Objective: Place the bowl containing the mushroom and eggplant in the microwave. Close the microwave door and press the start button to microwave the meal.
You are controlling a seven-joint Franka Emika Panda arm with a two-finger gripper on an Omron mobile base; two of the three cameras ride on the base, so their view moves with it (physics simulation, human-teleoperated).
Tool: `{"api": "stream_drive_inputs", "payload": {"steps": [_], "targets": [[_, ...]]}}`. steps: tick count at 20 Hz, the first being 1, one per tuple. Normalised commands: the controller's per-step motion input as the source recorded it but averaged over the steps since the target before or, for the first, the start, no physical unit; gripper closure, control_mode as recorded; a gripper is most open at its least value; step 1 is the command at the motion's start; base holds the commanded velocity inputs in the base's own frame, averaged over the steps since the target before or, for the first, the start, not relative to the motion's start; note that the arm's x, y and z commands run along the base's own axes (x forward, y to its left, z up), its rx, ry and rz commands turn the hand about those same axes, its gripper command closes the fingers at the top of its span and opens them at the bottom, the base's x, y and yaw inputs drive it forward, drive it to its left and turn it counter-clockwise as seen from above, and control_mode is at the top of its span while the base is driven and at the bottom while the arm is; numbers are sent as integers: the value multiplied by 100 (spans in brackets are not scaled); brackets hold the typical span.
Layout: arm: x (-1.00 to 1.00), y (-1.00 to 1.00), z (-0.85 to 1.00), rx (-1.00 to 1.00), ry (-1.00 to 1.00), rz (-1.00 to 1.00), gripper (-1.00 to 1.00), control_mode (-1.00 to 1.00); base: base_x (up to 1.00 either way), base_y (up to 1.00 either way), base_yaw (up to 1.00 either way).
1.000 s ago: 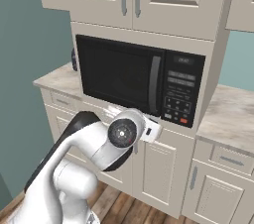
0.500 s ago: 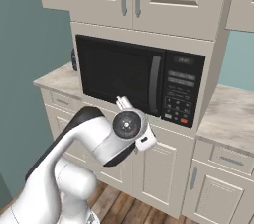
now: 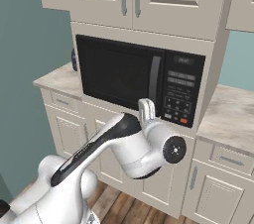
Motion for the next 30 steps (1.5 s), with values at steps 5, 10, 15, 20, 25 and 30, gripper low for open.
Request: {"api": "stream_drive_inputs", "payload": {"steps": [5,10,15,20,25,30], "targets": [[1,19,-5,22,-16,-5,100,-100,0,0,0],[24,37,-14,5,-2,-13,100,-100,0,0,0],[26,18,-13,5,-1,-12,100,-100,0,0,0],[32,0,-6,5,0,-4,100,-100,0,0,0],[21,-24,-1,2,2,0,100,-100,0,0,0],[8,-29,-14,0,7,0,100,-100,0,0,0]]}}
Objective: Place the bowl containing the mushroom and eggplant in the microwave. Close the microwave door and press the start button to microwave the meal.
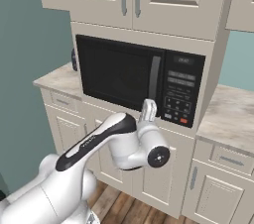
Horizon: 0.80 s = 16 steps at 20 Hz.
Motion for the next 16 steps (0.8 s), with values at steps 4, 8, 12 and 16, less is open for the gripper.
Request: {"api": "stream_drive_inputs", "payload": {"steps": [4,8,12,16], "targets": [[16,-13,-22,0,4,0,100,-100,0,0,0],[24,-5,-20,0,1,0,100,-100,0,0,0],[27,-4,-15,1,0,0,100,-100,0,0,0],[29,-8,-13,2,0,0,100,-100,0,0,0]]}}
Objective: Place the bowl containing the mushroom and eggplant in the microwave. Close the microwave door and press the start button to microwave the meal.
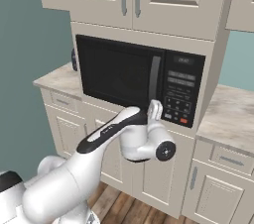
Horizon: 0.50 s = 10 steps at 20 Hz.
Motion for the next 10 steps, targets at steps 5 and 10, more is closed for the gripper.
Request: {"api": "stream_drive_inputs", "payload": {"steps": [5,10], "targets": [[28,-9,-17,1,0,0,100,-100,0,0,0],[26,-12,-18,1,0,0,100,-100,0,0,0]]}}
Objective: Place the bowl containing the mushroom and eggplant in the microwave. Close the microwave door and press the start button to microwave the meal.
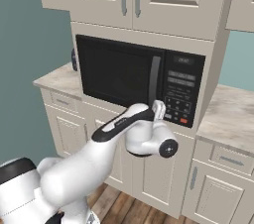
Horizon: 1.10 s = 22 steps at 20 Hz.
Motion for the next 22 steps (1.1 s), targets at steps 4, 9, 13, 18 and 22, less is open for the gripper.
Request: {"api": "stream_drive_inputs", "payload": {"steps": [4,9,13,18,22], "targets": [[28,-14,-17,1,0,0,100,-100,0,0,0],[29,-12,-22,0,0,0,100,-100,0,0,0],[33,-13,-20,0,0,0,100,-100,0,0,0],[35,-13,-21,0,0,0,100,-100,0,0,0],[33,-17,-27,0,0,0,100,-100,0,0,0]]}}
